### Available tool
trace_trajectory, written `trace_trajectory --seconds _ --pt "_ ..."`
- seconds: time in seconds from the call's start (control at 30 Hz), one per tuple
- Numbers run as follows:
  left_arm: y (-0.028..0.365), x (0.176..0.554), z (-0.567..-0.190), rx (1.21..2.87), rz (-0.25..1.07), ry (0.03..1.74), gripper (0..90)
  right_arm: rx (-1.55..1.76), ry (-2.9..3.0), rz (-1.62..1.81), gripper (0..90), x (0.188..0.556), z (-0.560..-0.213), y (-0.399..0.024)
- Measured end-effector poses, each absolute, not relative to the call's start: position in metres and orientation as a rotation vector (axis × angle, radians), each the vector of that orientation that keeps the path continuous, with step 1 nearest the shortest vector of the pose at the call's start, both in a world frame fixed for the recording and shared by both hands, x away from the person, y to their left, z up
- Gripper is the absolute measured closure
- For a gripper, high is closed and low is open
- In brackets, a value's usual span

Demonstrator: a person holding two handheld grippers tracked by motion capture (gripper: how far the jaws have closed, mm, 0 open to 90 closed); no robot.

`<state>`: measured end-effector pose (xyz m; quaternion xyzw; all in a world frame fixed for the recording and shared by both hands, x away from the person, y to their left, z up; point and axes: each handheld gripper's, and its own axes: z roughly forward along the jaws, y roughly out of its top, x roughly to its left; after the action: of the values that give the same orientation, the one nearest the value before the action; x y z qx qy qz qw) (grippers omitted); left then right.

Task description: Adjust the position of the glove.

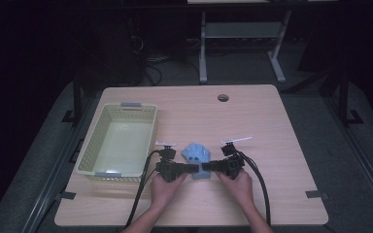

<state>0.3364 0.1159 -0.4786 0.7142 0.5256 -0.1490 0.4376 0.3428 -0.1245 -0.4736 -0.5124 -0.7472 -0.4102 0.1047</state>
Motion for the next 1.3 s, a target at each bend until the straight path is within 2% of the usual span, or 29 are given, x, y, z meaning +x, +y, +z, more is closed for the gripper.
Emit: trace_trajectory --seconds 0.23,0.5,0.83,1.3 --pt "0.114 0.343 -0.481 1.764 -0.41 1.312 66.8 -1.482 -2.145 -1.257 73.2 0.344 -0.478 -0.128" --pt "0.115 0.348 -0.485 1.736 -0.49 1.25 76.3 -1.466 -2.175 -1.255 75.7 0.341 -0.472 -0.129" --pt "0.114 0.344 -0.468 1.756 -0.481 1.176 78.1 -1.446 -2.2 -1.314 76.4 0.332 -0.456 -0.131" --pt "0.134 0.344 -0.417 1.767 -0.395 1.051 78.9 -1.371 -2.233 -1.464 76.4 0.328 -0.412 -0.12"
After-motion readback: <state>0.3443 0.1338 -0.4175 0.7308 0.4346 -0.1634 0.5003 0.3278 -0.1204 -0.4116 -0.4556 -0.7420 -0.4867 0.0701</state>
